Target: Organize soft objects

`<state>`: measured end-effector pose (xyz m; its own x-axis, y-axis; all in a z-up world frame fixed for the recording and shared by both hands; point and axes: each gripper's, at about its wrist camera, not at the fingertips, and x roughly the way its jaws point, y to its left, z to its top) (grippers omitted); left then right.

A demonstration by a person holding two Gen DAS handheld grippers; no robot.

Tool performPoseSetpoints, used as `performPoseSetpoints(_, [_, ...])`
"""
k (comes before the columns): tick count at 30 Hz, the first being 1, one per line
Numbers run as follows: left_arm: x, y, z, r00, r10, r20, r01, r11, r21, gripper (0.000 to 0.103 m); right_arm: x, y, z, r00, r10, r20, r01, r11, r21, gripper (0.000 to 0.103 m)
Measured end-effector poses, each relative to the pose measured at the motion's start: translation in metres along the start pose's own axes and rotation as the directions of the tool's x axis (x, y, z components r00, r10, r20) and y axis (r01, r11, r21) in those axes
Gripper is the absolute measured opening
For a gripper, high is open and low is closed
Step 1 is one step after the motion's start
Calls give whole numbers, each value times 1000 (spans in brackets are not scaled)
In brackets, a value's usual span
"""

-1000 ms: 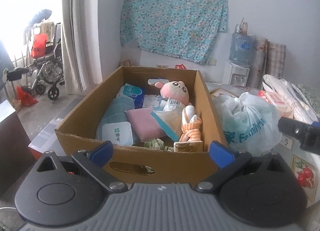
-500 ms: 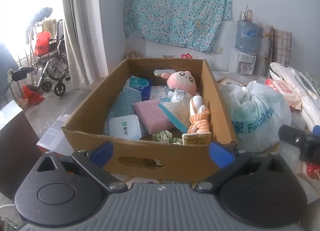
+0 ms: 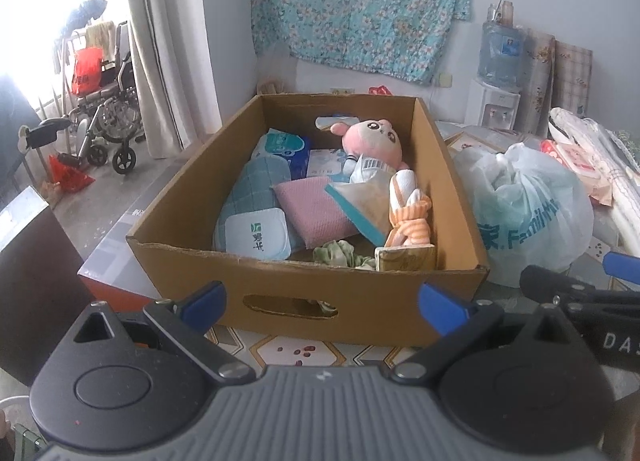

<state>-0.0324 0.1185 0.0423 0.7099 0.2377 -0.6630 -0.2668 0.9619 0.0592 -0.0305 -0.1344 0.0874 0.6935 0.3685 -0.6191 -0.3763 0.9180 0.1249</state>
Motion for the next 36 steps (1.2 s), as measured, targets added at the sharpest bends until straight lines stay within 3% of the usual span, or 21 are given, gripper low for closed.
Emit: performPoseSetpoints(36, [7, 0, -2, 999, 44, -30, -44, 999, 6, 103, 16, -1, -1, 999, -23, -49, 23, 1000, -4, 102])
